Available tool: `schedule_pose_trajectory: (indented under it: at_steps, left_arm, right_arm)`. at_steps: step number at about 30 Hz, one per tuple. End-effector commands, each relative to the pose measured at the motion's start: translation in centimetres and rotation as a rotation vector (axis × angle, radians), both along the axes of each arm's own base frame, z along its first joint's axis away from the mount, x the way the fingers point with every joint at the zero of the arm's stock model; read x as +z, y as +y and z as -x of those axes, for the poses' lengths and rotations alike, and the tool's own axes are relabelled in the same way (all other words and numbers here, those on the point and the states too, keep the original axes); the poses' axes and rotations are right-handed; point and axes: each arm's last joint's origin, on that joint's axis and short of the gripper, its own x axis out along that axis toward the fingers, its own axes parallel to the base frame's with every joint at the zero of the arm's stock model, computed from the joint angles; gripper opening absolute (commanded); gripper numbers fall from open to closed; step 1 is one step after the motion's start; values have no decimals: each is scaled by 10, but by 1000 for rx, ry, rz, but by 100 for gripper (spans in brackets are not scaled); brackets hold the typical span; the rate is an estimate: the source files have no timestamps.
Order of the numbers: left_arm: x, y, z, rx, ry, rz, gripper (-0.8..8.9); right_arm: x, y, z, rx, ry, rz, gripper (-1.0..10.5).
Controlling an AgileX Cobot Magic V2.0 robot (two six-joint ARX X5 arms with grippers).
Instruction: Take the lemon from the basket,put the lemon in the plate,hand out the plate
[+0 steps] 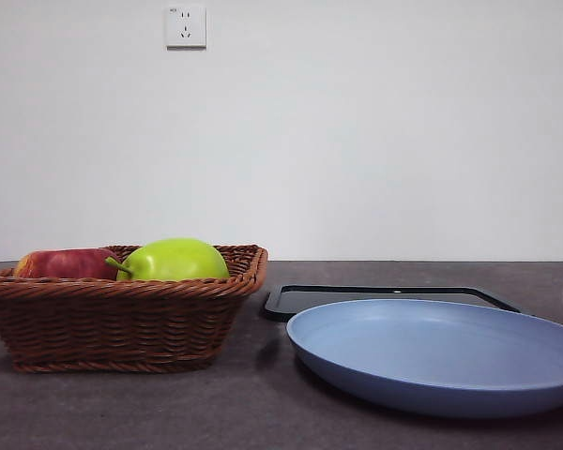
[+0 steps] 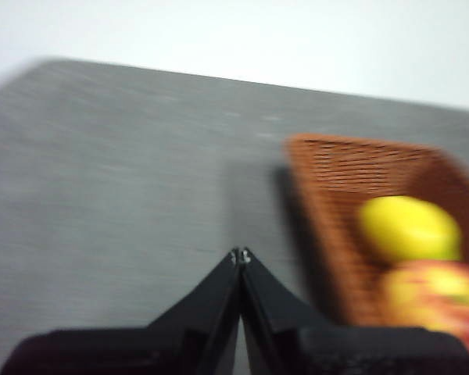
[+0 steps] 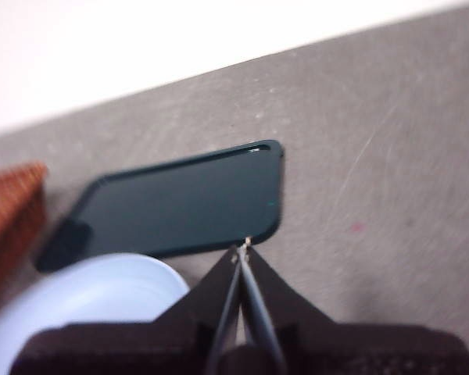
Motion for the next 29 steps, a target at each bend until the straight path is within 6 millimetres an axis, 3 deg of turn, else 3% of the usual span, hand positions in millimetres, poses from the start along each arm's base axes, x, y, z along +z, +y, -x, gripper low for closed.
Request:
schedule_pose_trajectory:
  at_steps: [1, 8, 17, 24, 29]
  left_arm:
    - [0, -4, 0, -117, -4, 158, 8]
    - [10, -8, 2, -261, -23, 280, 6]
    - [57, -7, 10, -214, 31, 285, 7]
    - [94, -9, -5, -291, 96, 218, 7]
    - [113, -11, -23, -370, 218, 191, 6]
  right_arm:
    - [0, 1, 0, -4, 37, -285, 3]
    - [14, 4, 3, 78, 57, -311, 3]
    - [70, 4, 1, 85, 147, -202, 3]
    - [112, 7, -17, 178, 320, -32, 3]
    - [128, 9, -36, 249, 441, 69, 13]
